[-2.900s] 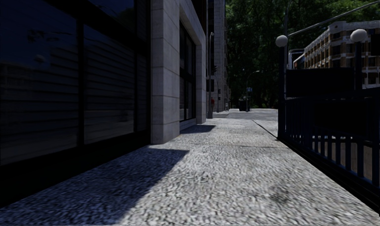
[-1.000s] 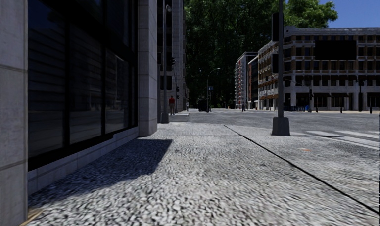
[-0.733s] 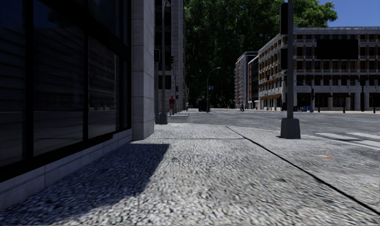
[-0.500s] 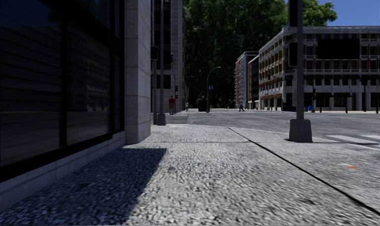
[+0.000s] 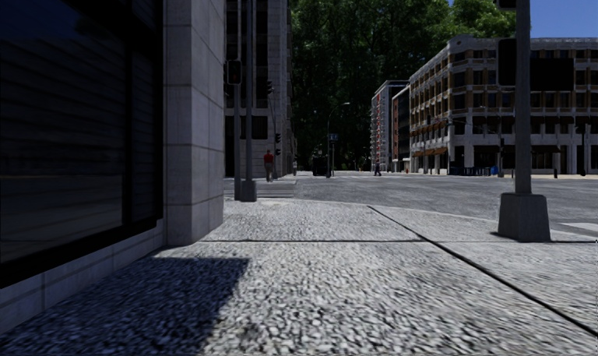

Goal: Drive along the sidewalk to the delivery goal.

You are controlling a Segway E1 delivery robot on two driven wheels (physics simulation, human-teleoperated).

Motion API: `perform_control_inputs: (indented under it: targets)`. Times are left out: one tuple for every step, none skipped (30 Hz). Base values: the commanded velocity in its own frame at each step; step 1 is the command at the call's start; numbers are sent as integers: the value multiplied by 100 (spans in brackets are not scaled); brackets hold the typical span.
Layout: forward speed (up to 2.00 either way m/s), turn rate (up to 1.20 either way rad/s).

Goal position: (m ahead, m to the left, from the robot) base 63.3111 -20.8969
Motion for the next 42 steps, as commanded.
perform_control_inputs:
  targets:
    - [200, -4]
    - [200, -4]
    - [200, -4]
    - [200, -4]
    - [200, -4]
    - [200, -4]
    - [200, -4]
    - [200, -4]
    - [200, -4]
    - [200, -4]
    - [200, -4]
    - [200, -4]
    - [200, -4]
    - [200, -4]
    - [200, -4]
    - [200, -4]
    - [200, -4]
    - [200, -4]
    - [200, -4]
    - [200, -4]
    - [200, -4]
    - [200, -4]
    - [200, -4]
    - [200, -4]
    - [200, -4]
    - [200, -4]
    - [200, -4]
    - [200, -4]
    - [200, -4]
    - [200, -4]
    - [200, -4]
    - [200, -4]
    - [200, -4]
    - [200, -4]
    - [200, -4]
    - [200, -4]
    - [200, -4]
    - [200, -3]
    - [200, 0]
    - [200, 0]
    - [200, 0]
    - [200, 0]
